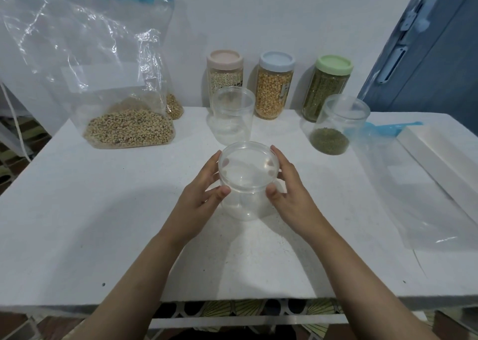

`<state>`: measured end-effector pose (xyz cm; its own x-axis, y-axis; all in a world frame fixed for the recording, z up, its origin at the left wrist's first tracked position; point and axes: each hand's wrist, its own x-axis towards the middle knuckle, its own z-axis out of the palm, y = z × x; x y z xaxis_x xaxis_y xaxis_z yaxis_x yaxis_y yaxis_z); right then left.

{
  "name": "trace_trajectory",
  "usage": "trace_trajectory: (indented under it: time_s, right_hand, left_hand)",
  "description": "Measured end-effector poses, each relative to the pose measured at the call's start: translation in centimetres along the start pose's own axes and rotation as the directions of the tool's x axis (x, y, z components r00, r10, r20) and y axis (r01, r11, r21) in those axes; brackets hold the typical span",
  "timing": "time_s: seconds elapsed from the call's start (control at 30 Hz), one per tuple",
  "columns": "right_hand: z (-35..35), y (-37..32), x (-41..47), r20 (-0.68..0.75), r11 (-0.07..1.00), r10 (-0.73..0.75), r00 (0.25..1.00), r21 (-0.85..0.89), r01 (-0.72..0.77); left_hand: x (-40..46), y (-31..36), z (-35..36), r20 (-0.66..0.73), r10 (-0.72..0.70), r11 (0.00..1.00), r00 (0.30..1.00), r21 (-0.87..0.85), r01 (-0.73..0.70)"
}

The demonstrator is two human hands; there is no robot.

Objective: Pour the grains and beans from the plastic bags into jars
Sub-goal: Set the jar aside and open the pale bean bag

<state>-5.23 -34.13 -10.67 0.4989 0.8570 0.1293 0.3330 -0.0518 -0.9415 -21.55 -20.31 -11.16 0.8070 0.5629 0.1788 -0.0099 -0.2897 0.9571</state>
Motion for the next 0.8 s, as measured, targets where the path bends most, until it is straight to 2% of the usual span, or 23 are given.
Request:
trace_trajectory:
  time_s: [0.17,0.3,0.4,0.47,0.6,0.8]
  right_hand:
    - [-0.6,-0.6,1.2,0.016,0.993,0.049,0.999,-0.109,-0.047]
    - [-2.0,-0.9,1.8,0.063,0.989,-0.018,0.998,-0.146,0.027]
    - [-2.6,-1.2,2.4,0.064,0.990,-0.081,0.995,-0.110,0.088]
    - [-3.1,-1.5,2.8,0.031,0.988,-0.112,0.993,-0.108,0.114]
    - [-5.1,-1.3,2.7,-0.132,0.987,-0.122,0.984,-0.122,0.106]
    - [-10.8,1.5,-0.1,-0.247,0.983,-0.004,0.969,-0.180,-0.042]
  left_hand:
    - [0.0,0.2,0.0,0.030,-0.013,0.999,0.999,-0.041,0.014]
    - [0.1,0.1,-0.1,0.029,-0.053,0.998,0.998,-0.037,0.054]
    - [0.3,0.0,0.1,0.039,-0.056,0.998,0.998,-0.022,0.057]
    - [0.4,-0.1,0.4,0.026,-0.062,0.998,0.998,-0.024,0.063]
    - [0.6,0.1,1.5,-0.003,-0.062,0.998,0.998,-0.030,0.062]
    - [1.6,0.4,5.1,-0.029,-0.030,0.999,0.999,0.037,0.031]
